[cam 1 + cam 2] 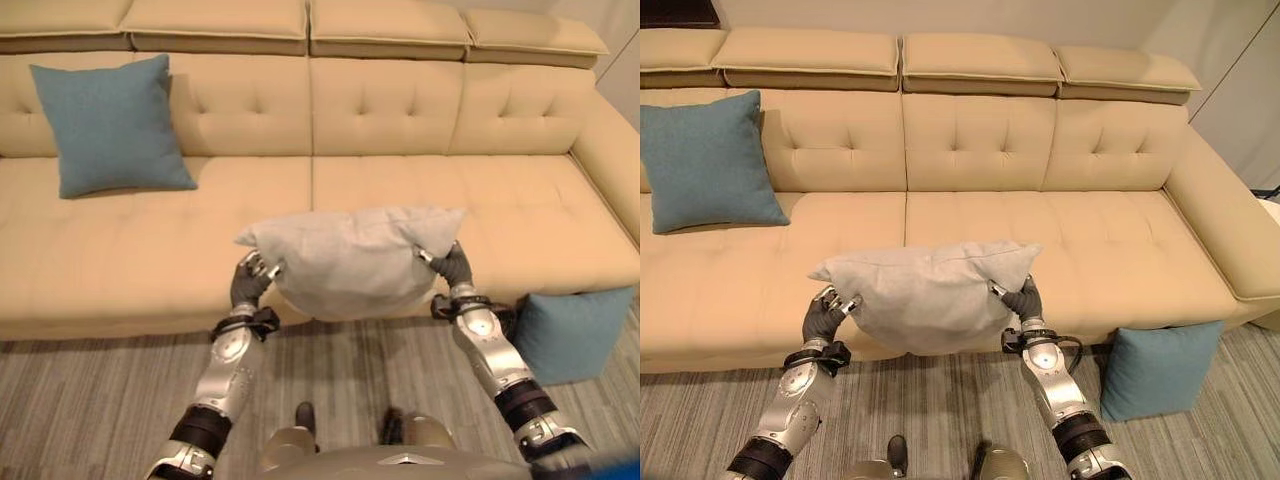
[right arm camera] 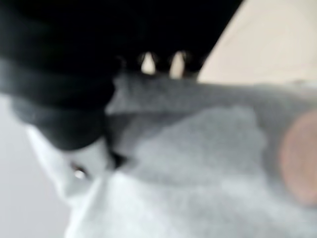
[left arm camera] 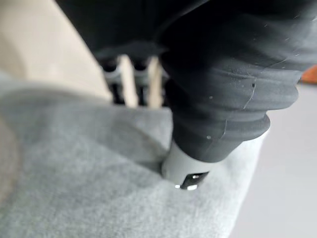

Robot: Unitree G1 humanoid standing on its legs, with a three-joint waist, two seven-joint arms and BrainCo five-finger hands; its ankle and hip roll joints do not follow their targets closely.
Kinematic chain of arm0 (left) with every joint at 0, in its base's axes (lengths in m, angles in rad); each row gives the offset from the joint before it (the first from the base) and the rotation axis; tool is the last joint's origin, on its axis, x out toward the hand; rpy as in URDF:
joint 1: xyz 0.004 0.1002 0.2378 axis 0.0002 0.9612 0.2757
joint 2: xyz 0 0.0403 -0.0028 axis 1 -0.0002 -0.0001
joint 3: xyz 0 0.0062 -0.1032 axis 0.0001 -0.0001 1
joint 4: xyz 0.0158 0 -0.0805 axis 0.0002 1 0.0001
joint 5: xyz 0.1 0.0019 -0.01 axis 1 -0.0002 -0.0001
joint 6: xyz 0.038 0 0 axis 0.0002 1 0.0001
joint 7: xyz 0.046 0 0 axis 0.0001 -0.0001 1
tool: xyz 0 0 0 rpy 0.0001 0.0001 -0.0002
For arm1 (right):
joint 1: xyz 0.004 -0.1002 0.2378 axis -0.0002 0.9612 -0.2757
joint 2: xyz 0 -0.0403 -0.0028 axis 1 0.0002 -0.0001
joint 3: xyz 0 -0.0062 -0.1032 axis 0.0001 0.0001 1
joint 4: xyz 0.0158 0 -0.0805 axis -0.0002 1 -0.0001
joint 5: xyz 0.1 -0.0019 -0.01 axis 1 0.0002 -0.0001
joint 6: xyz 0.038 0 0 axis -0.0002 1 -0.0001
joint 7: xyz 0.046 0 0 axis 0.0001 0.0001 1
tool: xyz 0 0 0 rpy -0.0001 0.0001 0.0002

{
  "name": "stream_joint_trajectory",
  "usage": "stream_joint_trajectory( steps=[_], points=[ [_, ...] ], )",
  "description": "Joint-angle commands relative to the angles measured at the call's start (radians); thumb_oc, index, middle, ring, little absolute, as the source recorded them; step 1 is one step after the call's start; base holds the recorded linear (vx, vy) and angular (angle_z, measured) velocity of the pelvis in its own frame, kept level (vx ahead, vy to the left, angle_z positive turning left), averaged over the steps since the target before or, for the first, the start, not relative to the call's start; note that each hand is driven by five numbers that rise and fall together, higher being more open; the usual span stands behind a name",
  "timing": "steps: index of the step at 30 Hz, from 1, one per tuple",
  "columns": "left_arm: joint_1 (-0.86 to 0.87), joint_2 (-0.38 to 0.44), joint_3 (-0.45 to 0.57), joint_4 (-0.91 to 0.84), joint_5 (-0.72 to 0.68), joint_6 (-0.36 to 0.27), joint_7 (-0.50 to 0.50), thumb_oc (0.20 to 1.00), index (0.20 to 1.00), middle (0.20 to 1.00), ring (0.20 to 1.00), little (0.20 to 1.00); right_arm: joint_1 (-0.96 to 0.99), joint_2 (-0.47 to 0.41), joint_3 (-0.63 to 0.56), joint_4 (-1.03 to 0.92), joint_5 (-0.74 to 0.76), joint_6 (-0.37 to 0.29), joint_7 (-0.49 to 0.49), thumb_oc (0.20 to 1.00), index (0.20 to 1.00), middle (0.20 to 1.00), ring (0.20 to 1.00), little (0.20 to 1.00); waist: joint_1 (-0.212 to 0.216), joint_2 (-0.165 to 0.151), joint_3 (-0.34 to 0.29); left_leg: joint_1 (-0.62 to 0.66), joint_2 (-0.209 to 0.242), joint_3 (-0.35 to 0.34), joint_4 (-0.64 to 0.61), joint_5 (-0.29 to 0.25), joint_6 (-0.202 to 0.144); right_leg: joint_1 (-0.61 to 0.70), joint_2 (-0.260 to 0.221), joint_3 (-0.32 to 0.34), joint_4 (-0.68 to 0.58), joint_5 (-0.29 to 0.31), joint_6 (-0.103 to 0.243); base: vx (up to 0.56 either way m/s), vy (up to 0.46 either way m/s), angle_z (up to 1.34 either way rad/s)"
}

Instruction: Pick up all the scattered cushions and arrange them neatly on the sofa.

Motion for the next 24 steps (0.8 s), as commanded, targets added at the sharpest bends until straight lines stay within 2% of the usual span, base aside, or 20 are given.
stream_joint_trajectory(
  steps=[1, 2, 4, 5, 7, 9, 10, 11, 13, 15, 16, 19, 22, 24],
  points=[
    [-0.083, -0.029, -0.081, -0.075, 0.073, -0.069, -0.074, 0.2, 0.2, 0.2, 0.2, 0.2, -0.105, 0.002, 0.014, -0.073, -0.023, -0.076, 0.04, 0.2, 0.2, 0.2, 0.2, 0.2, -0.009, -0.017, -0.025, 0.054, -0.046, -0.09, 0.063, -0.107, -0.054, 0.058, 0.045, 0.04, -0.068, 0.067, 0.012, 0.15, -0.054, 0.62],
    [-0.089, -0.036, -0.086, -0.07, 0.07, -0.071, -0.073, 0.2, 0.2, 0.2, 0.2, 0.2, -0.098, -0.001, 0.008, -0.075, -0.021, -0.078, 0.038, 0.2, 0.2, 0.2, 0.2, 0.2, -0.014, -0.022, -0.026, 0.055, -0.051, -0.099, 0.067, -0.108, -0.063, 0.072, 0.052, 0.046, -0.084, 0.073, 0.005, 0.22, -0.111, 0.9],
    [-0.084, -0.058, -0.097, -0.065, 0.061, -0.064, -0.086, 0.2, 0.2, 0.2, 0.2, 0.2, -0.06, -0.021, -0.015, -0.087, -0.025, -0.078, 0.037, 0.2, 0.2, 0.2, 0.2, 0.2, -0.033, -0.031, -0.049, 0.051, -0.04, -0.101, 0.107, -0.132, -0.106, 0.133, 0.055, -0.013, -0.124, 0.065, -0.011, 0.32, -0.177, 0.85],
    [-0.083, -0.063, -0.102, -0.067, 0.059, -0.059, -0.089, 0.2, 0.2, 0.2, 0.2, 0.2, -0.048, -0.026, -0.022, -0.093, -0.021, -0.08, 0.036, 0.2, 0.2, 0.2, 0.2, 0.2, -0.039, -0.036, -0.049, 0.026, -0.029, -0.095, 0.179, -0.128, -0.123, 0.152, 0.053, -0.027, -0.129, 0.06, -0.02, 0.21, -0.14, 0.87],
    [-0.079, -0.069, -0.108, -0.062, 0.056, -0.054, -0.093, 0.2, 0.2, 0.2, 0.2, 0.2, -0.044, -0.037, -0.027, -0.087, -0.016, -0.079, 0.03, 0.2, 0.2, 0.2, 0.2, 0.2, -0.038, -0.045, -0.043, -0.036, -0.002, -0.071, 0.301, -0.111, -0.141, 0.189, 0.053, -0.047, -0.144, 0.042, -0.038, 0.13, -0.108, 0.69],
    [-0.08, -0.072, -0.108, -0.06, 0.049, -0.048, -0.094, 0.2, 0.2, 0.2, 0.2, 0.2, -0.044, -0.04, -0.026, -0.084, -0.009, -0.074, 0.029, 0.2, 0.2, 0.2, 0.2, 0.2, -0.029, -0.056, -0.034, -0.101, 0.013, -0.053, 0.343, -0.111, -0.135, 0.209, 0.052, -0.049, -0.155, 0.026, -0.047, 0.07, -0.066, 0.21],
    [-0.077, -0.069, -0.107, -0.061, 0.053, -0.043, -0.092, 0.2, 0.2, 0.2, 0.2, 0.2, -0.043, -0.039, -0.027, -0.084, -0.006, -0.074, 0.028, 0.2, 0.2, 0.2, 0.2, 0.2, -0.022, -0.063, -0.034, -0.128, 0.014, -0.05, 0.327, -0.121, -0.125, 0.217, 0.053, -0.05, -0.162, 0.022, -0.048, 0.1, -0.047, 0.12],
    [-0.077, -0.067, -0.109, -0.063, 0.059, -0.039, -0.089, 0.2, 0.2, 0.2, 0.2, 0.2, -0.043, -0.038, -0.027, -0.084, -0.007, -0.074, 0.025, 0.2, 0.2, 0.2, 0.2, 0.2, -0.016, -0.067, -0.035, -0.151, 0.018, -0.054, 0.297, -0.109, -0.12, 0.224, 0.058, -0.05, -0.166, 0.019, -0.047, 0.13, -0.033, -0.04],
    [-0.081, -0.061, -0.111, -0.066, 0.061, -0.037, -0.085, 0.2, 0.2, 0.2, 0.2, 0.2, -0.045, -0.038, -0.025, -0.079, -0.002, -0.074, 0.021, 0.2, 0.2, 0.2, 0.2, 0.2, -0.006, -0.067, -0.035, -0.169, 0.027, -0.063, 0.231, -0.063, -0.122, 0.233, 0.072, -0.048, -0.166, 0.007, -0.049, 0.13, 0.003, -0.06],
    [-0.084, -0.053, -0.11, -0.068, 0.065, -0.034, -0.078, 0.2, 0.2, 0.2, 0.2, 0.2, -0.047, -0.038, -0.023, -0.071, 0.0, -0.072, 0.017, 0.2, 0.2, 0.2, 0.2, 0.2, 0.008, -0.064, -0.033, -0.194, 0.044, -0.064, 0.147, 0.009, -0.135, 0.262, 0.091, -0.041, -0.172, -0.013, -0.053, 0.15, 0.044, -0.05],
    [-0.084, -0.052, -0.109, -0.068, 0.065, -0.033, -0.077, 0.2, 0.2, 0.2, 0.2, 0.2, -0.047, -0.037, -0.024, -0.067, 0.002, -0.072, 0.015, 0.2, 0.2, 0.2, 0.2, 0.2, 0.013, -0.062, -0.035, -0.201, 0.05, -0.063, 0.119, 0.024, -0.14, 0.273, 0.097, -0.041, -0.176, -0.02, -0.053, 0.17, 0.061, -0.1],
    [-0.083, -0.047, -0.11, -0.077, 0.065, -0.031, -0.072, 0.2, 0.2, 0.2, 0.2, 0.2, -0.043, -0.032, -0.026, -0.062, 0.007, -0.069, 0.009, 0.2, 0.2, 0.2, 0.2, 0.2, 0.03, -0.068, -0.031, -0.255, 0.056, -0.063, 0.11, 0.048, -0.148, 0.307, 0.104, -0.024, -0.173, -0.042, -0.059, 0.17, 0.09, -0.13],
    [-0.059, -0.041, -0.111, -0.089, 0.07, -0.027, -0.086, 0.2, 0.2, 0.2, 0.2, 0.2, -0.038, -0.02, -0.022, -0.065, -0.006, -0.068, 0.016, 0.2, 0.2, 0.2, 0.2, 0.2, 0.036, -0.052, -0.055, -0.187, 0.061, -0.076, 0.051, 0.073, -0.144, 0.328, 0.112, -0.011, -0.161, -0.055, -0.054, 0.2, 0.16, -0.27],
    [-0.05, -0.03, -0.11, -0.09, 0.075, -0.021, -0.087, 0.2, 0.2, 0.2, 0.2, 0.2, -0.034, -0.01, -0.02, -0.069, -0.005, -0.068, 0.021, 0.2, 0.2, 0.2, 0.2, 0.2, 0.038, -0.058, -0.065, -0.161, 0.055, -0.068, 0.061, 0.062, -0.135, 0.332, 0.1, 0.002, -0.133, -0.062, -0.049, 0.19, 0.185, -0.45]
  ],
)
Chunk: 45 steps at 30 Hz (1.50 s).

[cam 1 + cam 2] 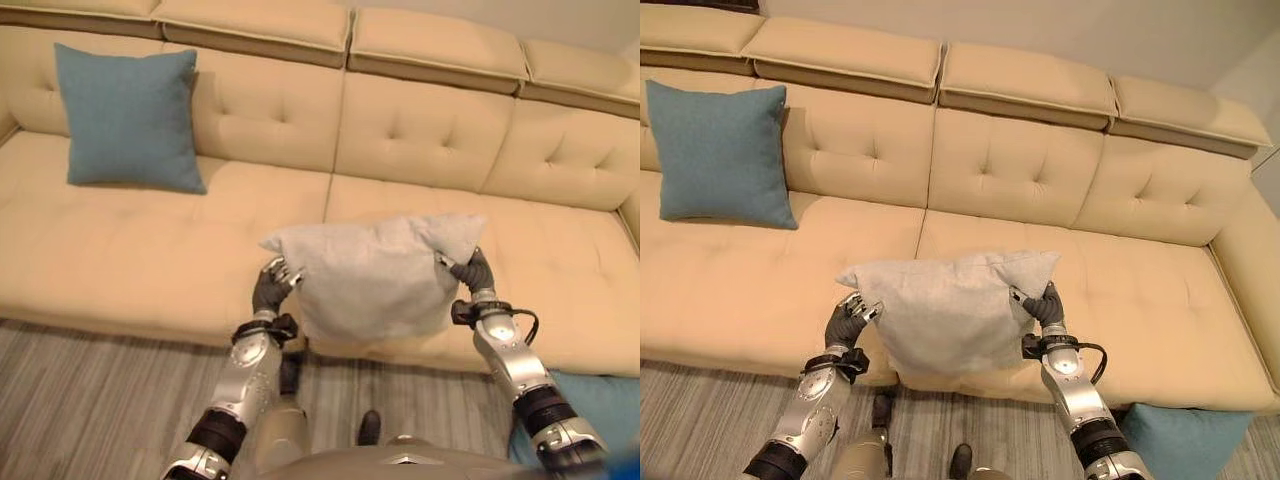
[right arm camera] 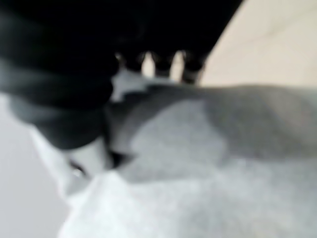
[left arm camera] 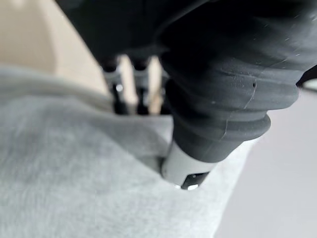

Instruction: Pick up all the scattered cushions and arrange them neatly on the sofa.

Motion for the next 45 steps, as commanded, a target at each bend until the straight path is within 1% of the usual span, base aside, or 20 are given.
stream_joint_trajectory(
  steps=[1, 3, 4, 6, 7, 9, 10, 11, 12, 13, 14, 15, 17, 20, 23, 25, 34, 39, 41, 45],
  points=[
    [-0.066, -0.006, -0.031, -0.099, 0.075, -0.063, -0.064, 0.2, 0.2, 0.2, 0.2, 0.2, -0.076, 0.04, 0.029, -0.082, -0.006, -0.089, 0.041, 0.2, 0.2, 0.2, 0.2, 0.2, 0.037, -0.001, -0.063, -0.003, 0.02, 0.003, 0.082, -0.108, -0.039, -0.012, 0.003, -0.009, 0.138, -0.091, 0.054, 0.16, 0.207, -0.14],
    [-0.065, 0.006, -0.025, -0.102, 0.078, -0.062, -0.066, 0.2, 0.2, 0.2, 0.2, 0.2, -0.08, 0.054, 0.034, -0.081, -0.011, -0.089, 0.048, 0.2, 0.2, 0.2, 0.2, 0.2, 0.043, -0.003, -0.062, 0.023, 0.012, 0.016, 0.1, -0.139, -0.019, -0.035, -0.015, 0.001, 0.217, -0.086, 0.07, 0.11, 0.214, -0.31],
    [-0.077, 0.021, -0.018, -0.109, 0.076, -0.064, -0.06, 0.2, 0.2, 0.2, 0.2, 0.2, -0.099, 0.061, 0.037, -0.081, -0.013, -0.088, 0.053, 0.2, 0.2, 0.2, 0.2, 0.2, 0.038, 0.002, -0.042, 0.047, 0.016, 0.031, 0.119, -0.161, 0.002, -0.107, -0.036, 0.014, 0.37, -0.048, 0.106, 0.05, 0.165, -0.49],
    [-0.078, 0.021, -0.018, -0.109, 0.076, -0.064, -0.06, 0.2, 0.2, 0.2, 0.2, 0.2, -0.1, 0.06, 0.037, -0.081, -0.013, -0.088, 0.053, 0.2, 0.2, 0.2, 0.2, 0.2, 0.039, 0.003, -0.045, 0.043, 0.018, 0.031, 0.118, -0.159, 0.001, -0.111, -0.034, 0.014, 0.369, -0.045, 0.106, 0.0, 0.11, -0.31],
    [-0.09, 0.033, -0.015, -0.108, 0.086, -0.07, -0.054, 0.2, 0.2, 0.2, 0.2, 0.2, -0.119, 0.074, 0.043, -0.078, -0.013, -0.09, 0.055, 0.2, 0.2, 0.2, 0.2, 0.2, 0.033, 0.019, -0.031, 0.056, 0.021, 0.04, 0.122, -0.173, 0.017, -0.179, -0.044, 0.017, 0.463, -0.026, 0.131, 0.01, 0.153, -0.02],
    [-0.093, 0.034, -0.012, -0.106, 0.095, -0.072, -0.05, 0.2, 0.2, 0.2, 0.2, 0.2, -0.125, 0.079, 0.042, -0.075, -0.014, -0.091, 0.056, 0.2, 0.2, 0.2, 0.2, 0.2, 0.03, 0.024, -0.028, 0.071, 0.014, 0.048, 0.116, -0.179, 0.024, -0.203, -0.054, 0.017, 0.475, -0.026, 0.129, 0.05, 0.114, -0.19],
    [-0.098, 0.029, -0.009, -0.101, 0.097, -0.076, -0.057, 0.2, 0.2, 0.2, 0.2, 0.2, -0.138, 0.077, 0.041, -0.066, -0.018, -0.088, 0.055, 0.2, 0.2, 0.2, 0.2, 0.2, 0.022, 0.031, -0.031, 0.091, -0.003, 0.042, 0.095, -0.183, 0.029, -0.212, -0.064, 0.021, 0.39, -0.033, 0.116, 0.13, 0.009, -0.42],
    [-0.104, 0.022, -0.009, -0.096, 0.096, -0.079, -0.063, 0.2, 0.2, 0.2, 0.2, 0.2, -0.144, 0.067, 0.038, -0.07, -0.026, -0.087, 0.053, 0.2, 0.2, 0.2, 0.2, 0.2, 0.009, 0.04, -0.031, 0.105, -0.013, 0.034, 0.071, -0.19, 0.028, -0.234, -0.083, 0.045, 0.277, -0.008, 0.111, 0.14, 0.009, -0.41],
    [-0.104, 0.021, -0.009, -0.096, 0.096, -0.079, -0.063, 0.2, 0.2, 0.2, 0.2, 0.2, -0.144, 0.066, 0.038, -0.07, -0.026, -0.087, 0.053, 0.2, 0.2, 0.2, 0.2, 0.2, 0.008, 0.041, -0.031, 0.107, -0.012, 0.033, 0.071, -0.191, 0.027, -0.23, -0.082, 0.044, 0.274, -0.007, 0.111, 0.12, -0.032, -0.22],
    [-0.107, 0.019, -0.009, -0.095, 0.1, -0.084, -0.06, 0.2, 0.2, 0.2, 0.2, 0.2, -0.144, 0.061, 0.036, -0.077, -0.032, -0.088, 0.051, 0.2, 0.2, 0.2, 0.2, 0.2, 0.001, 0.042, -0.03, 0.113, -0.02, 0.029, 0.065, -0.198, 0.026, -0.246, -0.096, 0.057, 0.215, 0.013, 0.113, 0.12, -0.03, -0.02],
    [-0.11, 0.016, -0.015, -0.095, 0.096, -0.086, -0.07, 0.2, 0.2, 0.2, 0.2, 0.2, -0.14, 0.059, 0.031, -0.084, -0.031, -0.084, 0.055, 0.2, 0.2, 0.2, 0.2, 0.2, -0.008, 0.037, -0.031, 0.12, -0.032, 0.02, 0.07, -0.207, 0.025, -0.224, -0.098, 0.077, 0.166, 0.024, 0.113, 0.16, -0.045, 0.18],
    [-0.11, 0.012, -0.014, -0.096, 0.106, -0.085, -0.069, 0.2, 0.2, 0.2, 0.2, 0.2, -0.138, 0.061, 0.028, -0.086, -0.032, -0.088, 0.054, 0.2, 0.2, 0.2, 0.2, 0.2, -0.011, 0.035, -0.032, 0.123, -0.035, 0.019, 0.074, -0.211, 0.024, -0.226, -0.099, 0.088, 0.161, 0.04, 0.123, 0.18, -0.056, 0.35],
    [-0.112, 0.006, -0.015, -0.094, 0.105, -0.089, -0.073, 0.2, 0.2, 0.2, 0.2, 0.2, -0.135, 0.058, 0.026, -0.092, -0.031, -0.087, 0.056, 0.2, 0.2, 0.2, 0.2, 0.2, -0.013, 0.031, -0.037, 0.129, -0.04, 0.017, 0.075, -0.217, 0.023, -0.214, -0.098, 0.087, 0.145, 0.049, 0.123, 0.14, -0.06, 0.45],
    [-0.121, -0.015, -0.021, -0.101, 0.103, -0.086, -0.07, 0.2, 0.2, 0.2, 0.2, 0.2, -0.109, 0.044, 0.021, -0.123, -0.032, -0.09, 0.059, 0.2, 0.2, 0.2, 0.2, 0.2, -0.028, 0.029, -0.063, 0.159, -0.032, 0.01, 0.044, -0.218, 0.003, -0.157, -0.087, 0.049, 0.071, 0.065, 0.118, 0.22, -0.103, 0.28],
    [-0.13, -0.016, -0.024, -0.103, 0.105, -0.086, -0.066, 0.2, 0.2, 0.2, 0.2, 0.2, -0.111, 0.041, 0.02, -0.129, -0.027, -0.09, 0.058, 0.2, 0.2, 0.2, 0.2, 0.2, -0.031, 0.031, -0.067, 0.17, -0.029, 0.007, 0.033, -0.216, -0.001, -0.14, -0.084, 0.039, 0.055, 0.066, 0.116, 0.13, -0.054, 0.03],
    [-0.203, -0.016, -0.035, -0.117, 0.116, -0.092, -0.029, 0.2, 0.2, 0.2, 0.2, 0.2, -0.154, 0.037, 0.033, -0.151, -0.013, -0.095, 0.043, 0.2, 0.2, 0.2, 0.2, 0.2, -0.033, 0.037, -0.071, 0.191, -0.015, 0.006, 0.002, -0.209, -0.015, -0.109, -0.069, 0.016, 0.025, 0.055, 0.107, 0.18, -0.074, 0.01],
    [-0.378, -0.007, -0.054, -0.122, 0.127, -0.104, 0.034, 0.2, 0.2, 0.2, 0.2, 0.2, -0.291, 0.024, 0.065, -0.169, -0.012, -0.092, 0.005, 0.2, 0.2, 0.2, 0.2, 0.2, -0.036, 0.039, -0.06, 0.211, -0.001, 0.005, -0.036, -0.197, -0.031, -0.083, -0.049, 0.002, -0.005, 0.04, 0.095, 0.09, -0.032, 0.04],
    [-0.579, 0.016, -0.091, -0.063, 0.136, -0.12, 0.087, 0.2, 0.2, 0.2, 0.2, 0.2, -0.455, 0.024, 0.078, -0.138, -0.014, -0.099, -0.058, 0.2, 0.2, 0.2, 0.2, 0.2, -0.043, 0.045, -0.027, 0.163, 0.004, -0.004, -0.041, -0.18, -0.039, -0.129, -0.044, 0.003, 0.001, 0.041, 0.094, -0.02, -0.014, 0.11],
    [-0.659, 0.032, -0.103, -0.035, 0.137, -0.13, 0.109, 0.2, 0.2, 0.2, 0.2, 0.2, -0.529, 0.02, 0.078, -0.112, -0.005, -0.103, -0.081, 0.2, 0.2, 0.2, 0.2, 0.2, -0.044, 0.048, -0.009, 0.125, 0.005, -0.009, -0.038, -0.171, -0.04, -0.167, -0.043, 0.004, 0.009, 0.044, 0.094, -0.08, -0.01, 0.1],
    [-0.813, 0.078, -0.125, 0.033, 0.136, -0.154, 0.141, 0.2, 0.2, 0.2, 0.2, 0.2, -0.682, -0.009, 0.095, -0.028, 0.026, -0.116, -0.104, 0.2, 0.2, 0.2, 0.2, 0.2, -0.042, 0.052, 0.006, 0.033, 0.006, -0.025, -0.032, -0.148, -0.045, -0.26, -0.043, 0.002, 0.031, 0.055, 0.096, -0.08, -0.01, 0.02]
  ],
)
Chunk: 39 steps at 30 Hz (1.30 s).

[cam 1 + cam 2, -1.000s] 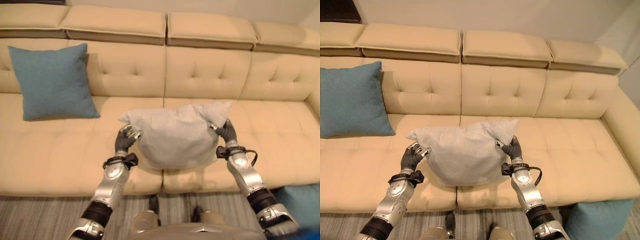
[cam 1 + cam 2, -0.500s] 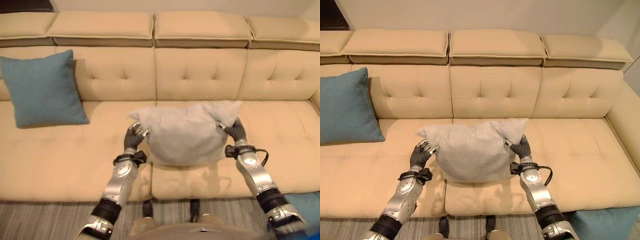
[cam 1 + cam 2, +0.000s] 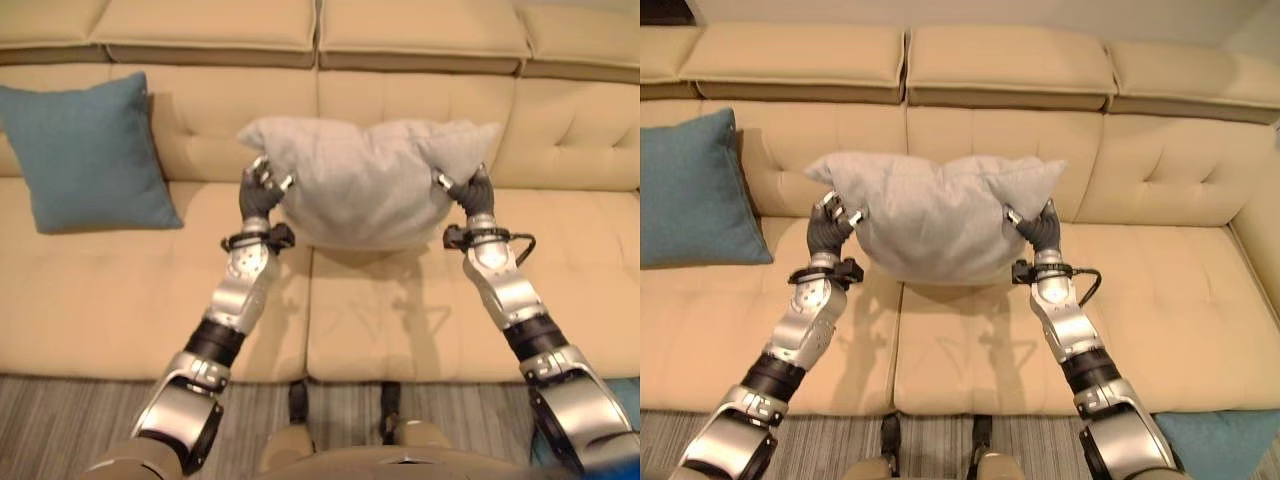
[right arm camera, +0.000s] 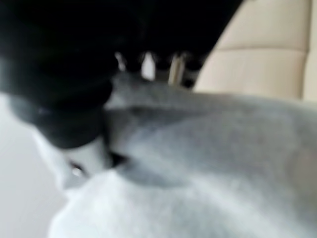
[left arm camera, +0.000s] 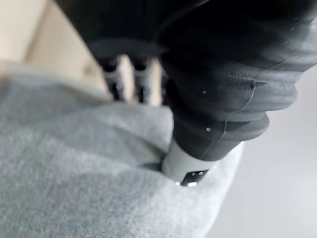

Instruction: Pick up all the scattered cushions and arrange them neatly on the sofa.

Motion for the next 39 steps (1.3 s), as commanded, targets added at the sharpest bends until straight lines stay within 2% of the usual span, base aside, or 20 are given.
stream_joint_trajectory(
  steps=[1, 6, 11, 20, 27, 28, 29, 30, 31, 32, 34, 39],
  points=[
    [-0.355, 0.025, -0.147, 0.048, 0.078, -0.124, -0.028, 0.2, 0.2, 0.2, 0.2, 0.2, -0.296, 0.03, 0.074, -0.016, 0.021, -0.134, 0.014, 0.2, 0.2, 0.2, 0.2, 0.2, 0.011, -0.026, 0.023, -0.01, -0.013, -0.013, 0.052, -0.109, -0.023, -0.02, -0.028, -0.027, 0.066, -0.094, 0.09, -0.08, -0.001, 0.01],
    [-0.52, 0.079, -0.172, 0.161, 0.035, -0.152, -0.018, 0.2, 0.2, 0.2, 0.2, 0.2, -0.453, -0.021, 0.106, 0.098, 0.076, -0.147, -0.001, 0.2, 0.2, 0.2, 0.2, 0.2, 0.012, -0.019, 0.019, -0.096, -0.013, -0.034, 0.026, -0.061, -0.038, -0.109, -0.029, -0.034, 0.077, -0.08, 0.093, -0.02, -0.007, 0.07],
    [-0.61, 0.106, -0.201, 0.229, 0.013, -0.157, -0.036, 0.2, 0.2, 0.2, 0.2, 0.2, -0.551, -0.071, 0.141, 0.164, 0.095, -0.153, -0.002, 0.2, 0.2, 0.2, 0.2, 0.2, 0.02, -0.013, 0.035, -0.148, -0.009, -0.055, 0.008, -0.037, -0.058, -0.164, -0.03, -0.054, 0.095, -0.083, 0.094, 0.0, -0.025, 0.07],
    [-0.588, 0.074, -0.189, 0.264, -0.03, -0.157, -0.045, 0.2, 0.2, 0.2, 0.2, 0.2, -0.616, -0.12, 0.166, 0.235, 0.095, -0.139, -0.013, 0.2, 0.2, 0.2, 0.2, 0.2, 0.033, -0.012, 0.063, -0.233, -0.011, -0.081, 0.003, -0.011, -0.079, -0.242, -0.029, -0.076, 0.098, -0.076, 0.099, 0.0, -0.035, 0.11],
    [-0.618, 0.068, -0.207, 0.351, 0.007, -0.132, -0.039, 0.2, 0.2, 0.2, 0.2, 0.2, -0.609, -0.095, 0.163, 0.288, 0.076, -0.134, -0.033, 0.2, 0.2, 0.2, 0.2, 0.2, 0.029, -0.006, 0.078, -0.292, -0.005, -0.087, 0.003, 0.003, -0.086, -0.309, -0.028, -0.074, 0.107, -0.073, 0.102, -0.01, -0.014, 0.03],
    [-0.674, 0.08, -0.238, 0.426, 0.044, -0.114, -0.035, 0.859, 0.859, 0.859, 0.859, 0.859, -0.626, -0.086, 0.18, 0.348, 0.046, -0.126, -0.042, 0.256, 0.256, 0.256, 0.256, 0.256, 0.026, 0.0, 0.082, -0.307, -0.005, -0.087, 0.003, 0.009, -0.088, -0.325, -0.028, -0.071, 0.109, -0.071, 0.103, 0.0, 0.0, 0.0],
    [-0.675, 0.08, -0.239, 0.428, 0.044, -0.115, -0.036, 1.0, 1.0, 1.0, 1.0, 1.0, -0.627, -0.086, 0.18, 0.349, 0.046, -0.126, -0.042, 0.338, 0.338, 0.338, 0.338, 0.338, 0.026, 0.0, 0.082, -0.308, -0.005, -0.088, 0.003, 0.009, -0.088, -0.326, -0.028, -0.071, 0.109, -0.071, 0.103, 0.0, 0.0, 0.0],
    [-0.711, 0.091, -0.251, 0.465, 0.057, -0.11, -0.03, 1.0, 1.0, 1.0, 1.0, 1.0, -0.644, -0.087, 0.191, 0.378, 0.03, -0.123, -0.051, 0.539, 0.539, 0.539, 0.539, 0.539, 0.025, 0.003, 0.084, -0.313, -0.006, -0.088, 0.003, 0.01, -0.088, -0.334, -0.027, -0.069, 0.111, -0.069, 0.104, 0.0, 0.0, 0.0],
    [-0.748, 0.105, -0.265, 0.492, 0.07, -0.103, -0.024, 1.0, 1.0, 1.0, 1.0, 1.0, -0.663, -0.09, 0.201, 0.404, 0.012, -0.117, -0.063, 0.95, 0.95, 0.95, 0.95, 0.95, 0.024, 0.006, 0.084, -0.32, -0.007, -0.087, 0.003, 0.012, -0.088, -0.339, -0.026, -0.07, 0.11, -0.067, 0.105, 0.0, 0.0, 0.0],
    [-0.803, 0.127, -0.268, 0.531, 0.071, -0.097, -0.006, 1.0, 1.0, 1.0, 1.0, 1.0, -0.7, -0.099, 0.218, 0.445, -0.019, -0.101, -0.089, 1.0, 1.0, 1.0, 1.0, 1.0, 0.024, 0.013, 0.091, -0.329, -0.007, -0.086, 0.003, 0.015, -0.09, -0.35, -0.026, -0.069, 0.11, -0.064, 0.108, 0.0, 0.0, 0.0],
    [-0.831, 0.143, -0.274, 0.551, 0.084, -0.089, 0.004, 1.0, 1.0, 1.0, 1.0, 1.0, -0.716, -0.109, 0.228, 0.47, -0.04, -0.09, -0.103, 1.0, 1.0, 1.0, 1.0, 1.0, 0.024, 0.016, 0.094, -0.331, -0.008, -0.086, 0.003, 0.016, -0.09, -0.353, -0.026, -0.068, 0.11, -0.063, 0.109, 0.0, 0.0, 0.0],
    [-0.908, 0.246, -0.322, 0.614, 0.16, -0.064, 0.025, 1.0, 1.0, 1.0, 1.0, 1.0, -0.756, -0.173, 0.247, 0.539, -0.101, -0.052, -0.155, 1.0, 1.0, 1.0, 1.0, 1.0, 0.023, 0.026, 0.09, -0.333, -0.008, -0.084, 0.003, 0.016, -0.088, -0.355, -0.024, -0.063, 0.102, -0.059, 0.11, 0.01, 0.003, -0.01]
  ],
)
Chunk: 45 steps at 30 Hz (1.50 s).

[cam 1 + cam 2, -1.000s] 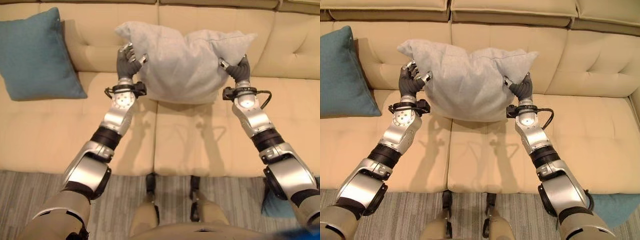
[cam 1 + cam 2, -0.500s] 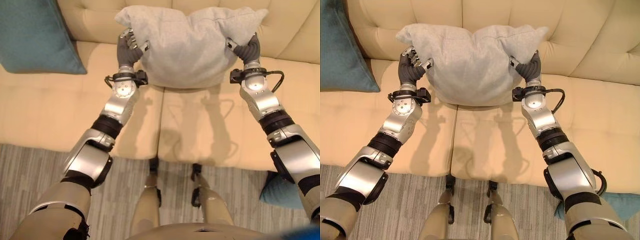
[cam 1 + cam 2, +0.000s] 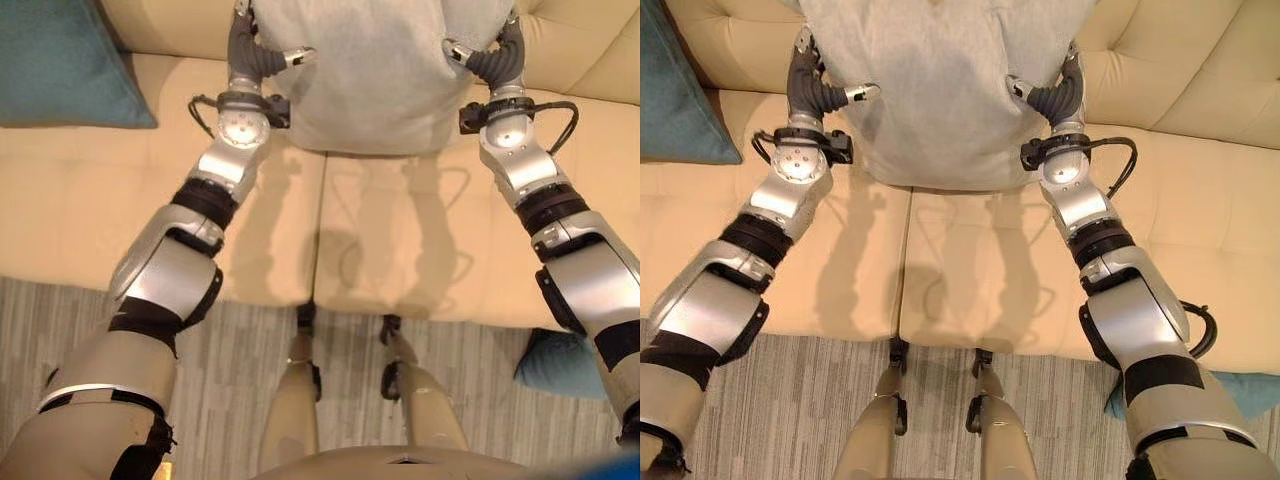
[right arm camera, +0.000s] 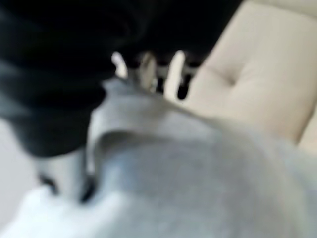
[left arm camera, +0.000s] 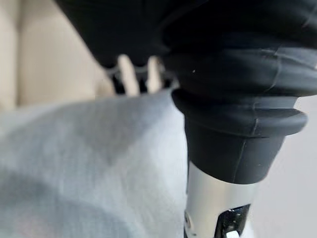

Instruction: Pick up all the scattered cushions and arrange them neatly on the sofa.

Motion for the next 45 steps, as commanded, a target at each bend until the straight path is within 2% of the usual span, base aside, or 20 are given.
stream_joint_trajectory(
  steps=[1, 2, 6, 12, 15, 16, 20, 22, 26, 29, 30, 33, 36, 45],
  points=[
    [-0.197, 0.078, -0.019, 0.055, 0.077, -0.048, 0.018, 1.0, 1.0, 1.0, 1.0, 1.0, -0.124, -0.05, 0.035, 0.03, -0.073, -0.003, -0.043, 1.0, 1.0, 1.0, 1.0, 1.0, 0.006, 0.006, 0.021, 0.046, -0.016, -0.007, 0.002, -0.04, -0.071, -0.013, -0.023, 0.013, 0.098, -0.081, 0.12, 0.04, 0.014, -0.02],
    [-0.207, 0.117, -0.027, 0.073, 0.087, -0.042, 0.019, 1.0, 1.0, 1.0, 1.0, 1.0, -0.127, -0.075, 0.034, 0.054, -0.064, 0.005, -0.044, 1.0, 1.0, 1.0, 1.0, 1.0, 0.004, 0.007, 0.014, 0.046, -0.017, -0.006, 0.002, -0.041, -0.07, -0.012, -0.022, 0.017, 0.093, -0.079, 0.119, 0.0, 0.0, 0.0],
    [-0.198, 0.166, -0.007, 0.098, 0.062, -0.042, 0.018, 1.0, 1.0, 1.0, 1.0, 1.0, -0.128, -0.118, 0.029, 0.086, -0.045, 0.014, -0.042, 1.0, 1.0, 1.0, 1.0, 1.0, 0.002, 0.006, 0.003, 0.048, -0.017, -0.004, 0.002, -0.045, -0.069, -0.008, -0.02, 0.021, 0.087, -0.078, 0.119, 0.0, 0.0, 0.0],
    [-0.138, 0.254, 0.02, 0.124, 0.043, -0.035, -0.01, 1.0, 1.0, 1.0, 1.0, 1.0, -0.109, -0.237, 0.03, 0.13, -0.016, 0.027, -0.017, 1.0, 1.0, 1.0, 1.0, 1.0, 0.002, 0.004, -0.009, 0.065, -0.018, 0.0, 0.002, -0.049, -0.068, 0.013, -0.02, 0.018, 0.081, -0.08, 0.118, 0.0, 0.0, 0.0],
    [-0.078, 0.285, 0.057, 0.119, 0.029, -0.036, -0.022, 1.0, 1.0, 1.0, 1.0, 1.0, -0.074, -0.29, 0.008, 0.125, -0.005, 0.024, -0.013, 1.0, 1.0, 1.0, 1.0, 1.0, 0.002, 0.004, -0.012, 0.074, -0.018, 0.002, 0.002, -0.052, -0.068, 0.019, -0.019, 0.02, 0.082, -0.081, 0.118, 0.0, 0.006, -0.02],
    [-0.004, 0.297, 0.094, 0.085, 0.027, -0.042, -0.03, 1.0, 1.0, 1.0, 1.0, 1.0, -0.019, -0.313, -0.02, 0.109, 0.0, 0.021, -0.005, 1.0, 1.0, 1.0, 1.0, 1.0, 0.002, 0.003, -0.014, 0.087, -0.017, 0.004, 0.002, -0.056, -0.066, 0.03, -0.019, 0.02, 0.084, -0.085, 0.115, 0.01, 0.013, -0.06],
    [0.124, 0.306, 0.156, -0.023, 0.039, -0.052, -0.037, 1.0, 1.0, 1.0, 1.0, 1.0, 0.074, -0.338, -0.075, 0.047, -0.005, 0.016, 0.0, 1.0, 1.0, 1.0, 1.0, 1.0, 0.002, 0.0, -0.016, 0.109, -0.018, 0.008, 0.002, -0.063, -0.064, 0.055, -0.02, 0.018, 0.08, -0.09, 0.114, 0.01, 0.003, -0.01],
    [0.391, 0.264, 0.292, -0.219, 0.033, -0.069, -0.074, 1.0, 1.0, 1.0, 1.0, 1.0, 0.295, -0.329, -0.177, -0.095, -0.035, 0.01, 0.036, 1.0, 1.0, 1.0, 1.0, 1.0, -0.002, -0.014, -0.024, 0.165, -0.016, 0.022, 0.007, -0.085, -0.057, 0.115, -0.018, 0.018, 0.07, -0.099, 0.109, 0.06, -0.002, 0.0],
    [0.729, 0.173, 0.422, -0.374, 0.076, -0.058, -0.13, 1.0, 1.0, 1.0, 1.0, 1.0, 0.598, -0.259, -0.317, -0.249, -0.072, -0.01, 0.106, 1.0, 1.0, 1.0, 1.0, 1.0, -0.008, -0.043, -0.032, 0.242, -0.014, 0.037, 0.039, -0.126, -0.045, 0.214, -0.019, 0.022, 0.047, -0.106, 0.104, 0.06, -0.008, -0.04],
    [1.023, 0.046, 0.514, -0.414, 0.092, -0.024, -0.208, 1.0, 1.0, 1.0, 1.0, 1.0, 0.868, -0.183, -0.39, -0.321, -0.114, -0.01, 0.208, 1.0, 1.0, 1.0, 1.0, 1.0, -0.008, -0.057, -0.04, 0.336, -0.002, 0.057, 0.045, -0.154, -0.042, 0.316, -0.017, 0.022, 0.021, -0.114, 0.106, 0.09, -0.008, -0.05],
    [1.024, 0.046, 0.514, -0.415, 0.092, -0.024, -0.208, 1.0, 1.0, 1.0, 1.0, 1.0, 0.869, -0.183, -0.39, -0.322, -0.114, -0.009, 0.208, 1.0, 1.0, 1.0, 1.0, 1.0, -0.009, -0.058, -0.042, 0.333, -0.003, 0.056, 0.045, -0.151, -0.041, 0.314, -0.018, 0.021, 0.021, -0.112, 0.107, 0.09, 0.006, -0.06],
    [1.2, -0.022, 0.561, -0.374, 0.135, 0.011, -0.259, 1.0, 1.0, 1.0, 1.0, 1.0, 1.02, -0.144, -0.427, -0.314, -0.167, 0.003, 0.273, 1.0, 1.0, 1.0, 1.0, 1.0, -0.012, -0.06, -0.062, 0.401, -0.002, 0.07, 0.041, -0.163, -0.036, 0.372, -0.014, 0.019, 0.011, -0.118, 0.109, 0.07, 0.014, -0.11],
    [1.302, -0.086, 0.583, -0.284, 0.175, 0.042, -0.296, 1.0, 1.0, 1.0, 1.0, 1.0, 1.099, -0.099, -0.409, -0.265, -0.235, 0.014, 0.314, 1.0, 1.0, 1.0, 1.0, 1.0, -0.012, -0.058, -0.077, 0.452, -0.002, 0.083, 0.035, -0.167, -0.03, 0.418, -0.008, 0.023, 0.01, -0.124, 0.106, 0.03, 0.017, -0.06],
    [1.346, -0.218, 0.55, 0.088, 0.306, 0.093, -0.335, 1.0, 1.0, 1.0, 1.0, 1.0, 1.167, 0.031, -0.35, -0.03, -0.287, 0.031, 0.358, 1.0, 1.0, 1.0, 1.0, 1.0, -0.008, -0.056, -0.1, 0.533, 0.001, 0.111, 0.079, -0.196, -0.027, 0.514, -0.002, 0.037, 0.004, -0.154, 0.095, -0.03, -0.016, -0.07]
  ],
)
